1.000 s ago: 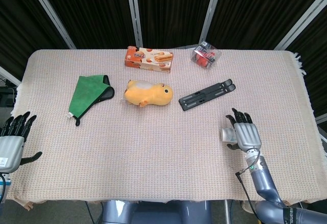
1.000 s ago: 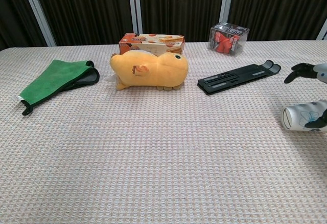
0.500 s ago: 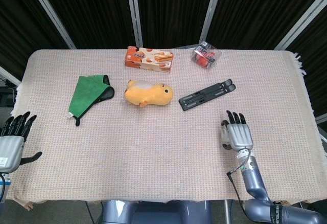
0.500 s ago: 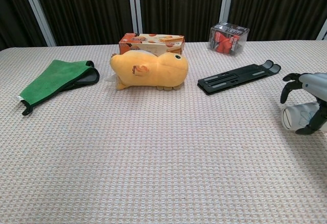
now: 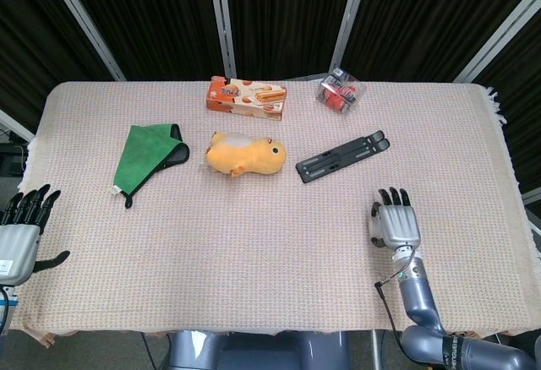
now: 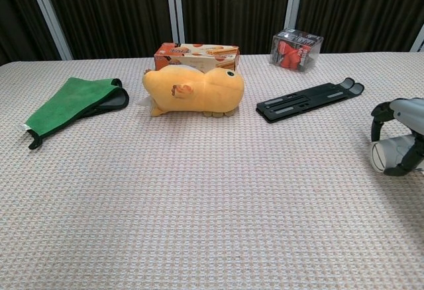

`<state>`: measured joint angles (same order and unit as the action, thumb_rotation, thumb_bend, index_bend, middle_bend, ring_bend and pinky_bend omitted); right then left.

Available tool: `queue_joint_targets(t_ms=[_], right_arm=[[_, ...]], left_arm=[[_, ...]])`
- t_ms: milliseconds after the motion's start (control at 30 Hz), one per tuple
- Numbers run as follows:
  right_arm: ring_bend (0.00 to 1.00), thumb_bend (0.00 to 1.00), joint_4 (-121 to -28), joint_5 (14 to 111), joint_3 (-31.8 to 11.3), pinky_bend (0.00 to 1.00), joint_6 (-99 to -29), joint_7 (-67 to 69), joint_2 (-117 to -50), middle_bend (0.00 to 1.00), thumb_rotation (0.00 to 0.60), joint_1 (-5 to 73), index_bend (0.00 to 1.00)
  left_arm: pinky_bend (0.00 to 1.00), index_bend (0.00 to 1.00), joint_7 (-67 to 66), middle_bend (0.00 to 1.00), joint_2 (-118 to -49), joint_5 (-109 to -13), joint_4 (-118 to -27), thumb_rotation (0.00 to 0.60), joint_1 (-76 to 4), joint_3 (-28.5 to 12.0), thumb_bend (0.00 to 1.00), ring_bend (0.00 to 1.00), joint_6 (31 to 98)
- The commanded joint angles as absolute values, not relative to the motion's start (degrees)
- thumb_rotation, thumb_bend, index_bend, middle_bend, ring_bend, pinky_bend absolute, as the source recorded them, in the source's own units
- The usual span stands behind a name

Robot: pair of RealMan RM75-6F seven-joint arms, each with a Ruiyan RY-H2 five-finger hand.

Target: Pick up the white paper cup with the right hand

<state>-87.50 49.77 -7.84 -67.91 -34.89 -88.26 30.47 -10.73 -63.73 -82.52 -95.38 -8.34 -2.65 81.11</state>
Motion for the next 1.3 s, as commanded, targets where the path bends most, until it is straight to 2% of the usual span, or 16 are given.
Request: queue_joint_targets(t_ms=[33,267,533,667,833,967,1300], right_arm=[[0.0,0.22,-88.93,51.63,-8.39,0.0,-68.99,-34.01,-87.77,0.15,0.6,30.48,0.47],[0.0,0.22,-95.69,52.94,-12.02,0.0,-69.42,-26.2,-85.84,0.16,0.6,29.54,0.48],[0.0,0.22,-104.93,36.87,-20.62,0.0,-60.59,-11.58,-82.8,0.16,0.6,28.67,0.5],[0.0,0.21,-105.17,33.52,-22.81,0.0,-57.29,-6.06,-82.44,0.16,0.6,28.73,0.5],[0.0,0.21,-102.99,36.49,-23.7,0.0,-57.24,0.01,-84.63,0.16,0.6,27.99,0.5],[0.0,0.21,-99.73,40.78,-22.8,0.0,-58.63,2.77,-87.15,0.16,0.6,27.58,0.5],[0.0,0.2,-90.76,44.52,-21.77,0.0,-59.01,8.42,-92.61,0.16,0.6,27.23,0.5]], left_arm=[[0.0,0.0,-10.75,0.0,-63.74,-82.5,-95.38,0.6,-8.33,-2.65,0.0,0.0,81.11],[0.0,0.0,-10.64,0.0,-63.71,-82.51,-95.34,0.6,-8.36,-2.65,0.0,0.0,81.07],[0.0,0.0,-10.65,0.0,-63.73,-82.56,-95.29,0.6,-8.34,-2.62,0.0,0.0,81.13],[0.0,0.0,-10.68,0.0,-63.75,-82.56,-95.27,0.6,-8.35,-2.63,0.0,0.0,81.14],[0.0,0.0,-10.65,0.0,-63.76,-82.58,-95.25,0.6,-8.35,-2.62,0.0,0.0,81.14],[0.0,0.0,-10.58,0.0,-63.73,-82.59,-95.23,0.6,-8.36,-2.61,0.0,0.0,81.11],[0.0,0.0,-10.61,0.0,-63.78,-82.55,-95.19,0.6,-8.37,-2.64,0.0,0.0,81.14]])
